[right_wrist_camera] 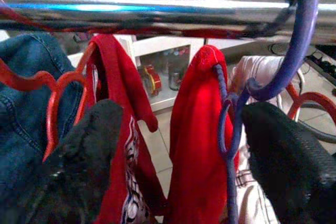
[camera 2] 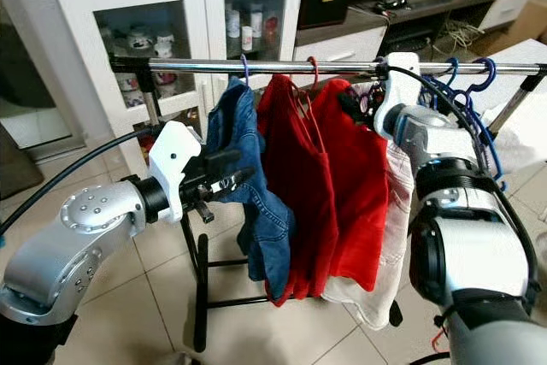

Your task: Hang hanger

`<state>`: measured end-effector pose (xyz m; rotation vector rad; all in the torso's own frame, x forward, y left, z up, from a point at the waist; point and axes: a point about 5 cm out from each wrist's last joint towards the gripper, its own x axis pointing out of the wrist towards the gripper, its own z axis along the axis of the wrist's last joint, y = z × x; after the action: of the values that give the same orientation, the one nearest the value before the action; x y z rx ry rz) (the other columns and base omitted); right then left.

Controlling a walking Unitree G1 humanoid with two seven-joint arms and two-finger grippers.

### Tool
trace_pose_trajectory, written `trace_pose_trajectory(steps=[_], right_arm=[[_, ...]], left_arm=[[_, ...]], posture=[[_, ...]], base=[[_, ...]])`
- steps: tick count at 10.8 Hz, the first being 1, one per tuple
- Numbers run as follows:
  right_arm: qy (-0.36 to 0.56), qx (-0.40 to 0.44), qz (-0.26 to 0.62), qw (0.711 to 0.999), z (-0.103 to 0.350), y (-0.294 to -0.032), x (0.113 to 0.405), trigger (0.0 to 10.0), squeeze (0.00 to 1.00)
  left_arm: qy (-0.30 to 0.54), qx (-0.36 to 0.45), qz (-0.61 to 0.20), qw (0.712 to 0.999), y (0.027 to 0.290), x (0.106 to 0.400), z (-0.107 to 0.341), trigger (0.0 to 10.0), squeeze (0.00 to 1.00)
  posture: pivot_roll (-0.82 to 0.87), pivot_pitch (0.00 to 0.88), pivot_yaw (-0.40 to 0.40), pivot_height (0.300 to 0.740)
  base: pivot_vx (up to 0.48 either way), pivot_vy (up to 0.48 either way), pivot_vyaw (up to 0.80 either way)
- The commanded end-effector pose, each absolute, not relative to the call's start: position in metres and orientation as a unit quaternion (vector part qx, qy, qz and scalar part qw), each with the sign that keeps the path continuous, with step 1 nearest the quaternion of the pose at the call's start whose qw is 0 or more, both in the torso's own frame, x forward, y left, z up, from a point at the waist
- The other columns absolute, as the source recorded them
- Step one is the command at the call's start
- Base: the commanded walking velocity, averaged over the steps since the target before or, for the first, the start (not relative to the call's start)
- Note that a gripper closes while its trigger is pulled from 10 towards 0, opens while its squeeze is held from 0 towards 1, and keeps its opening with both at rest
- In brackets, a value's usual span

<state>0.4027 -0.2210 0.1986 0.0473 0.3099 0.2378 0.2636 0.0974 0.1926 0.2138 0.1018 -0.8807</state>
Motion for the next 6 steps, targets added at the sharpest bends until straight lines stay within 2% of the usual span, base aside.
trace_pose_trajectory(steps=[1, 5, 6], right_arm=[[0.148, 0.007, 0.106, 0.983, 0.207, -0.223, 0.406, 0.0, 0.0], [0.158, 0.013, 0.055, 0.986, 0.215, -0.222, 0.411, 0.0, 0.0], [0.16, 0.007, 0.05, 0.986, 0.213, -0.222, 0.411, 0.0, 0.0]], left_arm=[[0.047, 0.111, -0.442, 0.889, 0.093, 0.26, 0.197, 10.0, 0.0], [0.068, 0.116, -0.458, 0.879, 0.099, 0.252, 0.198, 10.0, 0.0], [0.077, 0.114, -0.462, 0.876, 0.1, 0.246, 0.198, 10.0, 0.0]], posture=[[0.13, 0.052, -0.047, 0.74], [0.13, 0.159, -0.052, 0.74], [0.13, 0.221, -0.068, 0.74]], base=[[0.0, 0.0, 0.0], [0.0, 0.0, 0.0], [0.0, 0.0, 0.0]])
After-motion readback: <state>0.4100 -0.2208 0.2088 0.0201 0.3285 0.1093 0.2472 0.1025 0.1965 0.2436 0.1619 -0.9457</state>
